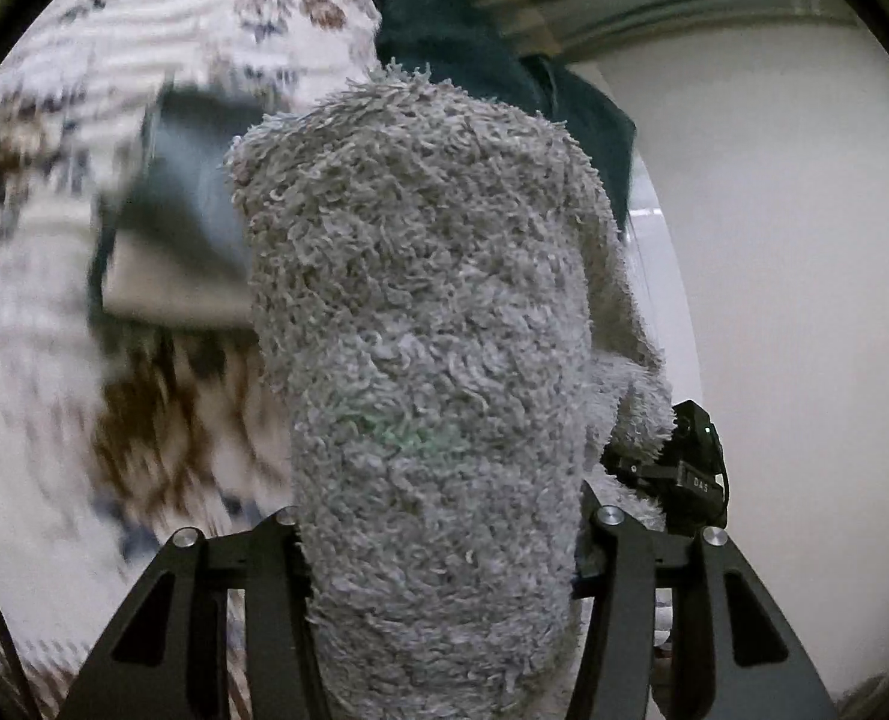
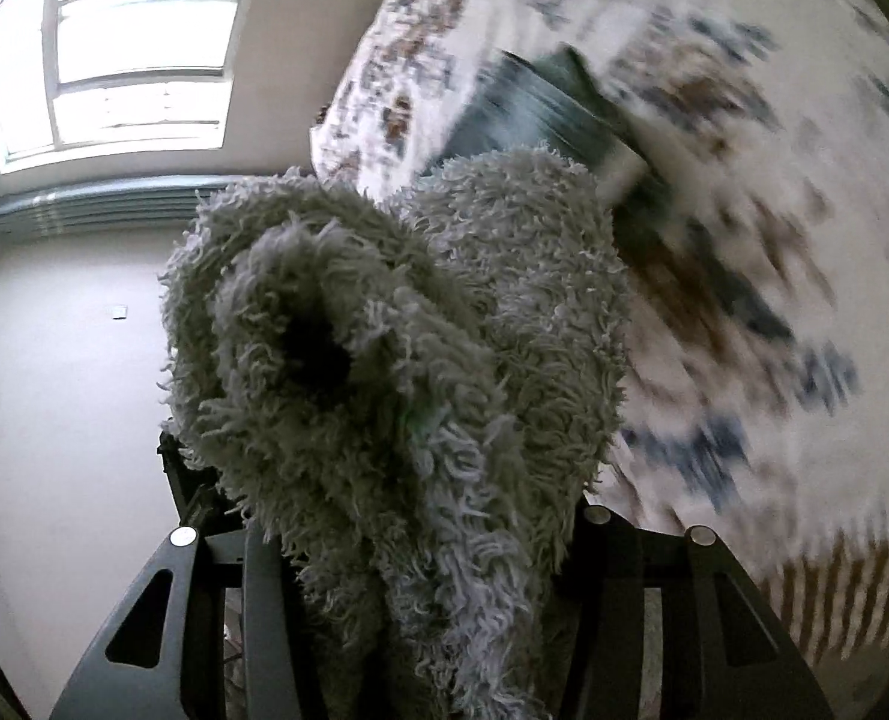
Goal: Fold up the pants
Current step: 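Lift the grey bundle with both grippers and carry it onto the clothes stack, then open both grippers and release the grey bundle onto the folded stack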
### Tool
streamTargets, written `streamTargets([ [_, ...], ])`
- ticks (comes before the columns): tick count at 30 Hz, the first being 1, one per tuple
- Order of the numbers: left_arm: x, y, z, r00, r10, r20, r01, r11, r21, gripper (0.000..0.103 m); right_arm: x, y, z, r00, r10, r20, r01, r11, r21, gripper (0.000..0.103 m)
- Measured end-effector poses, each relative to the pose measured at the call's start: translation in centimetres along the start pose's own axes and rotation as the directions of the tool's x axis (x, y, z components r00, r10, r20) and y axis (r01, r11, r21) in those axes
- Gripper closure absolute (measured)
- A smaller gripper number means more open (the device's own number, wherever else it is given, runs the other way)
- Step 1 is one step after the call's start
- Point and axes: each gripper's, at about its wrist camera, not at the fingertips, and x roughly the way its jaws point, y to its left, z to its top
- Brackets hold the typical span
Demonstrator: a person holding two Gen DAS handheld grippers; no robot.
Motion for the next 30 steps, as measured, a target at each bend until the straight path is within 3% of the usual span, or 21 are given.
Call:
streamTargets([
  [7,1.9,3.6,13.5,0.998,0.067,0.022,-0.066,0.997,-0.038,0.055,7.7,4.1,15.0,0.998,-0.025,-0.051,0.024,1.000,-0.015,0.052],
  [12,6.0,9.2,18.7,0.994,0.103,-0.021,-0.105,0.991,-0.087,0.054,13.1,3.7,22.9,0.989,-0.115,-0.088,0.115,0.993,-0.012,0.052],
  [17,8.8,12.8,21.0,0.975,0.186,-0.123,-0.205,0.965,-0.163,0.048,16.8,1.5,25.4,0.966,-0.220,-0.137,0.219,0.976,-0.023,0.043],
  [19,8.9,12.6,20.8,0.969,0.209,-0.132,-0.227,0.963,-0.145,0.047,17.4,0.9,25.7,0.951,-0.273,-0.147,0.271,0.962,-0.033,0.034],
  [20,8.8,12.4,20.7,0.966,0.223,-0.128,-0.240,0.961,-0.139,0.041,17.4,1.0,25.9,0.947,-0.287,-0.146,0.285,0.958,-0.039,0.031],
  [22,8.2,11.2,20.6,0.954,0.281,-0.103,-0.292,0.949,-0.121,0.034,17.1,1.1,25.7,0.944,-0.299,-0.140,0.297,0.954,-0.038,0.011],
  [24,7.6,10.1,20.5,0.932,0.357,-0.062,-0.361,0.929,-0.080,0.011,16.0,2.0,25.6,0.930,-0.353,-0.103,0.348,0.935,-0.063,0.011],
  [25,6.9,9.1,20.1,0.912,0.410,-0.027,-0.411,0.910,-0.049,0.004,15.3,2.8,25.4,0.917,-0.393,-0.069,0.386,0.918,-0.094,0.010],
  [26,6.2,7.8,19.7,0.887,0.462,0.015,-0.461,0.887,-0.018,0.004,15.0,3.6,25.2,0.904,-0.426,-0.044,0.418,0.900,-0.125,0.010],
  [28,5.1,5.9,19.2,0.839,0.540,0.071,-0.543,0.839,0.029,0.002,13.7,6.4,24.0,0.843,-0.535,0.058,0.534,0.817,-0.218,0.010],
  [29,4.9,5.0,18.9,0.804,0.586,0.098,-0.592,0.805,0.046,0.002,13.1,7.4,23.4,0.813,-0.573,0.100,0.578,0.777,-0.251,0.009],
  [30,5.5,5.1,19.4,0.774,0.622,0.122,-0.631,0.773,0.061,0.002,12.6,9.0,22.1,0.762,-0.625,0.166,0.644,0.708,-0.292,0.009],
])
